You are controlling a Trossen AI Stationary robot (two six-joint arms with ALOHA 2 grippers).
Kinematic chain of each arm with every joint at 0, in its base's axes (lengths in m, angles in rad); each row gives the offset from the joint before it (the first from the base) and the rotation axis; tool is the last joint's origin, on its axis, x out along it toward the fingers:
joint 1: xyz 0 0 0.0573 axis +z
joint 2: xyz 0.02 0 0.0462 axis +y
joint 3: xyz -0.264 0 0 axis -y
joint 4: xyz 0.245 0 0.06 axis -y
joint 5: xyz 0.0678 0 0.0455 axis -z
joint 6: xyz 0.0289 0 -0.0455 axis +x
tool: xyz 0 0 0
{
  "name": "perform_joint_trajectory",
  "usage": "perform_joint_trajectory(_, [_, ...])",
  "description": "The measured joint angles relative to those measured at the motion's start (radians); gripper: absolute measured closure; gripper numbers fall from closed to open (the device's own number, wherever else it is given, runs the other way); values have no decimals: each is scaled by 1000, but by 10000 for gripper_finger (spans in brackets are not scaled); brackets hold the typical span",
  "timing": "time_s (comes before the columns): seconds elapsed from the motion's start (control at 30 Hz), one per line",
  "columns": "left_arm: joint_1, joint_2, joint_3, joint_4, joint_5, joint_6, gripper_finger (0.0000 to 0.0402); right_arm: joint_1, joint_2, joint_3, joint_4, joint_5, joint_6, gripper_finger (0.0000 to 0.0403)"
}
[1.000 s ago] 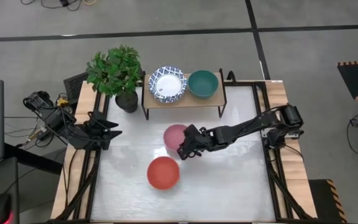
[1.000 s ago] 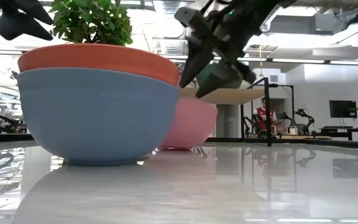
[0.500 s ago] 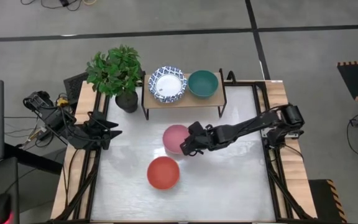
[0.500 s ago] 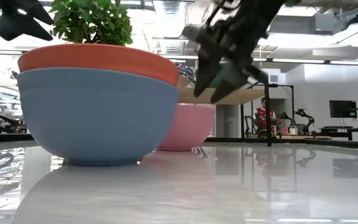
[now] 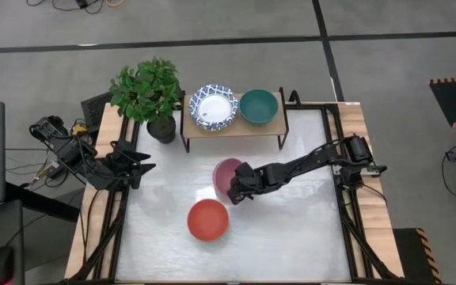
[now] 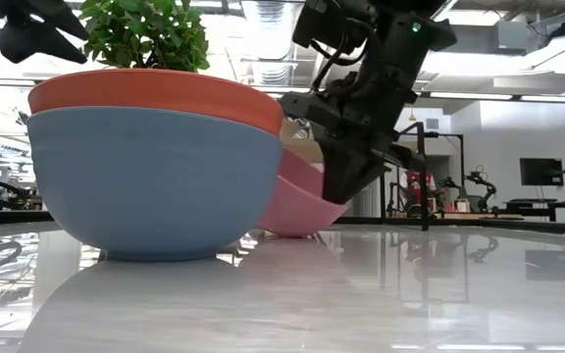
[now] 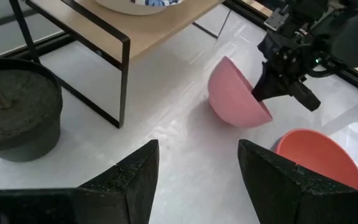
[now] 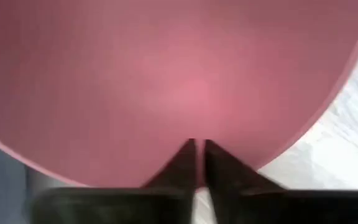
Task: Place and stack bowls onto a shelf
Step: Stack the pink bowl on top of the dark green bowl on the shelf
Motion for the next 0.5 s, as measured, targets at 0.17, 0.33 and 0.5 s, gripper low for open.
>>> perform_joint_trajectory(0.17, [0, 0, 0, 0, -8, -1, 198, -17, -7, 0, -10, -45, 3, 382])
perform_joint_trajectory(0.33, [0, 0, 0, 0, -39, 8, 198, -35, -52, 0, -58, -73, -3, 385])
perform_joint_trajectory(0.5, [0, 0, 0, -4, -40, 5, 198, -56, -144, 0, -152, -80, -11, 385])
